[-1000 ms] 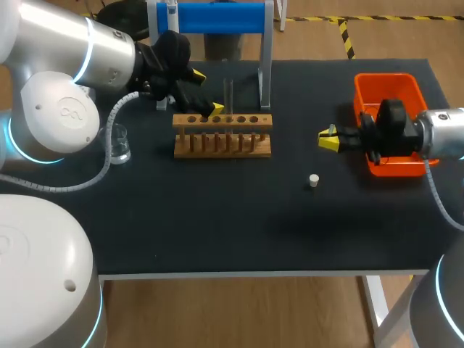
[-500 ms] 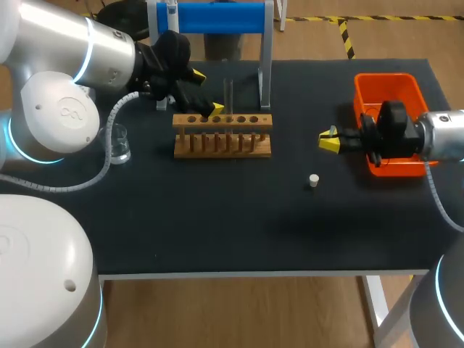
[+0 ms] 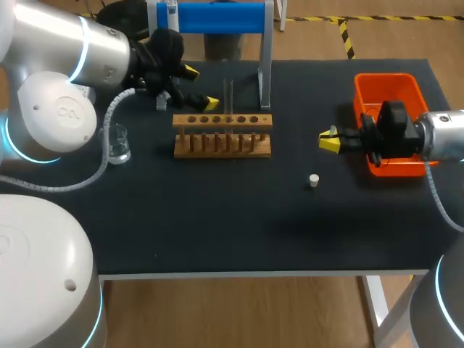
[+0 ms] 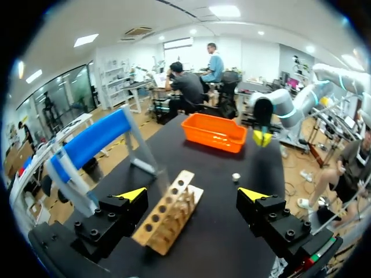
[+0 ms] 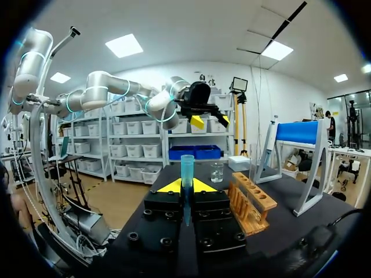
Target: Invert the test tube, pick up the pipette, mount the tip to pipette, aspirate from beaker and dispense into the tube, eject the tip, return the pipette, and cap with the stopper.
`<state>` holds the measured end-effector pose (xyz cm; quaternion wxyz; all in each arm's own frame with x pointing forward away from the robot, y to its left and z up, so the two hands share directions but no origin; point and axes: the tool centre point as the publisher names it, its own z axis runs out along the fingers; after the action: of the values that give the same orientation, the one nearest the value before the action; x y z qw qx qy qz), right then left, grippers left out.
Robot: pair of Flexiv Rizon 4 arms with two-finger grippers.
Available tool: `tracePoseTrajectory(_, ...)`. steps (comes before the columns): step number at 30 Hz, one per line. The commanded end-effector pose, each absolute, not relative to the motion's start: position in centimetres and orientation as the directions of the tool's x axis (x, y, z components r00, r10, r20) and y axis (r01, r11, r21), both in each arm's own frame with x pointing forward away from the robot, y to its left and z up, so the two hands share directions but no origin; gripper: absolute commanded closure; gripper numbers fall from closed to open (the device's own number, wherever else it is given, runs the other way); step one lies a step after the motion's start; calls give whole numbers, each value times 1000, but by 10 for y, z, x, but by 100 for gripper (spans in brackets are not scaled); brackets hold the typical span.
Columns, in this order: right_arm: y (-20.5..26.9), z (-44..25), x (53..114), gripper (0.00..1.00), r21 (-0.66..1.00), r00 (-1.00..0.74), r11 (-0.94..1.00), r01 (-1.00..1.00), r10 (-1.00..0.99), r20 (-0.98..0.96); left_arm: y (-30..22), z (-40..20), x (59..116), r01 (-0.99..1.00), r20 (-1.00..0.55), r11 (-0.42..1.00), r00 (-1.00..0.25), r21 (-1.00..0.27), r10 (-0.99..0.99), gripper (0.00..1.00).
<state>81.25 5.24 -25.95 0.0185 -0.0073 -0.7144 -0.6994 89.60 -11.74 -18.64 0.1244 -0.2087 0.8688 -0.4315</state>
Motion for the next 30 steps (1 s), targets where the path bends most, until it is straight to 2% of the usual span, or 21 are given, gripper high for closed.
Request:
tracePoseTrajectory(1, 52, -259, 811, 100, 999, -999, 23, 36, -13, 36, -99, -194, 904, -263, -57, 526, -855, -809, -515, 0)
tracePoseTrajectory(16, 52, -259, 811, 100, 999, -999, 23, 36, -13, 36, -43, -190, 965, -290, -117, 427, -697, -857, -708, 0)
tracePoseTrajectory(30, 52, -259, 811, 100, 999, -999, 23, 36, -13, 36, -29, -193, 1008, -275, -129, 330, -560, -903, -819, 0)
